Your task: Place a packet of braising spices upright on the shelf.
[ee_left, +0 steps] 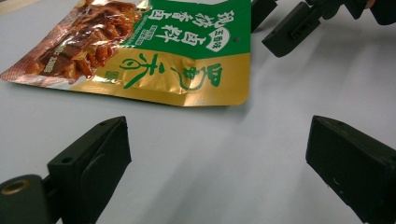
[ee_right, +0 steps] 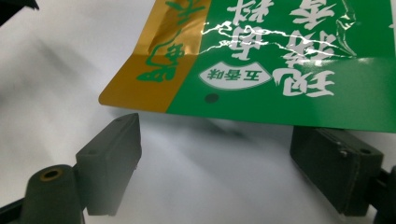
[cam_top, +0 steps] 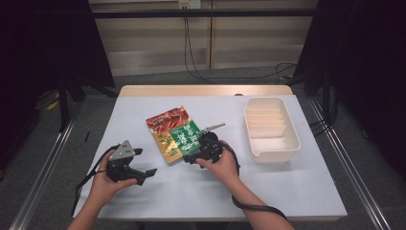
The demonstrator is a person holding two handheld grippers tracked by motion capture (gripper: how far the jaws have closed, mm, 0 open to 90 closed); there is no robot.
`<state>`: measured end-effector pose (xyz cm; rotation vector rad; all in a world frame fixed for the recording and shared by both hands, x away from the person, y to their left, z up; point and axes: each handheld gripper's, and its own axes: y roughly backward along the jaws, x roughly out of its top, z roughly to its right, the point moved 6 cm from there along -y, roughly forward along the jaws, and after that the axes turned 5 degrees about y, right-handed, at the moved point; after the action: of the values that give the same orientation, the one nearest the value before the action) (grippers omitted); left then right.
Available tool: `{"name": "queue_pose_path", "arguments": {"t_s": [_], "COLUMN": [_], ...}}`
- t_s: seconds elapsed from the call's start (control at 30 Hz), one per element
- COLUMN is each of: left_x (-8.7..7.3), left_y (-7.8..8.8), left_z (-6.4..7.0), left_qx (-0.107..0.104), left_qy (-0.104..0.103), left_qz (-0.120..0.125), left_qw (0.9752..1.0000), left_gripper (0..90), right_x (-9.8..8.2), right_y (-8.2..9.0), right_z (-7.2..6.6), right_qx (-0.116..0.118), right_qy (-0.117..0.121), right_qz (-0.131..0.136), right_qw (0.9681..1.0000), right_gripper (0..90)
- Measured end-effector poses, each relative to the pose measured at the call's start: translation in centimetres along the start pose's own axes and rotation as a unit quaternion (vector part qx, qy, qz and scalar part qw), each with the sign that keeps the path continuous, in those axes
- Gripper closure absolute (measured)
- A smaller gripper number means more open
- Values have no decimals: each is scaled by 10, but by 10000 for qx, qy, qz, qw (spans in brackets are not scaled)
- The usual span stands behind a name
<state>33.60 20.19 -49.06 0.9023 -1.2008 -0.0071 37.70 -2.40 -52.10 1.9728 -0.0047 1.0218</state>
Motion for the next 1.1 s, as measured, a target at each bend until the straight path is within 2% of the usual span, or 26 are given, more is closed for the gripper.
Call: {"name": "queue_pose_path", "arguments": {"t_s": [0.03,0.1,0.2,0.23,0.27,0.33,0.4,0.47,0.53,0.57,0.63,0.87,0.93,1.1], "left_x": [0,0,-1,-1,-1,-1,-2,-2,-1,-1,-1,-1,-1,-1], "left_y": [0,-1,-1,0,-1,0,-1,-2,-2,-1,-1,-1,-1,-1], "left_z": [0,1,1,0,1,-1,0,-1,0,-1,-1,0,-1,0], "left_qx": [-7,-17,-27,-8,-16,42,36,43,25,54,33,29,31,54], "left_qy": [7,17,12,-20,27,-105,-7,-47,-7,-82,-13,15,-57,-44], "left_qz": [-11,-2,-19,-18,-17,-65,-99,-95,-58,-49,-30,-12,-54,-8], "left_qw": [10000,10000,10000,10000,10000,9999,9999,9999,10000,9999,10000,10000,10000,10000], "left_gripper": [64,64,64,65,65,65,71,71,71,71,73,77,81,87], "right_x": [1,2,4,6,7,7,9,10,12,12,14,17,18,18], "right_y": [-1,-2,-3,-4,-5,-5,-6,-7,-7,-8,-8,-9,-9,-10], "right_z": [0,1,2,3,4,5,6,8,9,10,12,15,16,18], "right_qx": [25,9,-40,-32,-30,-22,0,26,36,18,28,-8,-32,-36], "right_qy": [-94,-83,-168,-271,-269,-310,-350,-419,-457,-474,-557,-739,-808,-837], "right_qz": [41,55,69,84,117,111,128,138,168,172,190,211,223,221], "right_qw": [9999,10000,9998,9996,9996,9995,9993,9990,9988,9987,9983,9970,9965,9962], "right_gripper": [155,155,146,142,142,141,140,143,158,169,187,252,286,331]}}
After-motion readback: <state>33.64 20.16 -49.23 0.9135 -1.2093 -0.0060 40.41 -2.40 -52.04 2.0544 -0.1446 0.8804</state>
